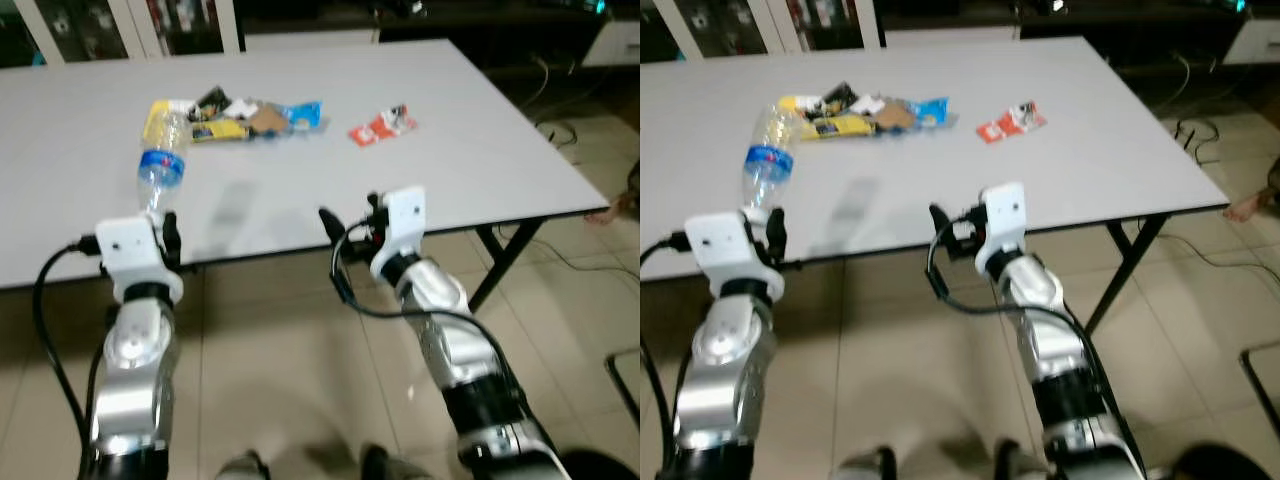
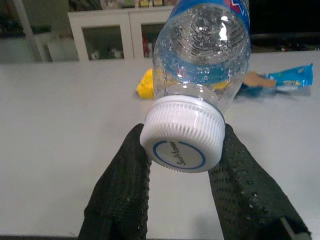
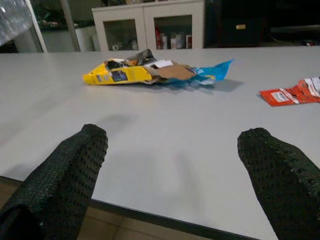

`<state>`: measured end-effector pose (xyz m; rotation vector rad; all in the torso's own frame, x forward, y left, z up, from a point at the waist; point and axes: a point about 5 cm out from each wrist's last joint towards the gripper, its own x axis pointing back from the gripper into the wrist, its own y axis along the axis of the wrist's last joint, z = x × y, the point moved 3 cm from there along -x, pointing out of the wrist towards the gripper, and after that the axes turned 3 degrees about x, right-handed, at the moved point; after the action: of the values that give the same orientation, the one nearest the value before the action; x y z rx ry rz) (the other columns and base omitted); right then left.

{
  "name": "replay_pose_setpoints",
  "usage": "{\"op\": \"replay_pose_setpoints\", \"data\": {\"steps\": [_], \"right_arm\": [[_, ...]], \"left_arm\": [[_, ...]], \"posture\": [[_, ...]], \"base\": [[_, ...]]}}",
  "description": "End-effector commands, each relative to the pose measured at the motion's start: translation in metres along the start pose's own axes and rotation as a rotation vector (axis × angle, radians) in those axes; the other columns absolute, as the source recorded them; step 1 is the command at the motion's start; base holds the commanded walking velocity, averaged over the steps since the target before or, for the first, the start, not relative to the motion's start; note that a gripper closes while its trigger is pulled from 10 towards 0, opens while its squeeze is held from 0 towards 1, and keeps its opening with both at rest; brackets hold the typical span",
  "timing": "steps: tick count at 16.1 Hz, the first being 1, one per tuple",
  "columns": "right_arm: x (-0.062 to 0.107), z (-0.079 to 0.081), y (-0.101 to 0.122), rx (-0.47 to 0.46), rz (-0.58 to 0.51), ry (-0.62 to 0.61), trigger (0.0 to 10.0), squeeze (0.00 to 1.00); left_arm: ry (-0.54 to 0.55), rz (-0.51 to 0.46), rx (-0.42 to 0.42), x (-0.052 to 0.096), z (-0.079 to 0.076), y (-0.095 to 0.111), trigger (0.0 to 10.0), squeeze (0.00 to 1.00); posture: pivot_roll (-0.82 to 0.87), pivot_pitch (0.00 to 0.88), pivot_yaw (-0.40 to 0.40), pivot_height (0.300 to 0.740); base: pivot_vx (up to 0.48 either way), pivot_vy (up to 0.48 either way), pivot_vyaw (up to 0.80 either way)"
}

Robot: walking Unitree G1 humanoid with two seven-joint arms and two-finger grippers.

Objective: Picking trash to rubbish bin

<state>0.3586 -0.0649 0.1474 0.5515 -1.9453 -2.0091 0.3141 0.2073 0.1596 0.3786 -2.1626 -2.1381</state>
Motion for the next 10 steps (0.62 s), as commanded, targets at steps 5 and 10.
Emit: {"op": "replay_pose_setpoints", "data": {"steps": [5,10], "right_arm": [[-0.0014,0.0032,0.008,0.015,-0.031,0.005,10.0,0.0],[-0.0026,0.0035,0.0109,0.024,-0.045,0.001,10.0,0.0]], "left_arm": [[-0.012,-0.013,0.003,0.0005,0.0009,0.0046,10.0,0.0],[-0.018,-0.009,-0.006,0.0008,0.0014,0.0046,10.0,0.0]], "posture": [[0.0,0.133,0.024,0.74],[0.01,0.132,0.027,0.74]], "base": [[0.469,0.0,0.0],[0.472,0.0,0.0]]}}
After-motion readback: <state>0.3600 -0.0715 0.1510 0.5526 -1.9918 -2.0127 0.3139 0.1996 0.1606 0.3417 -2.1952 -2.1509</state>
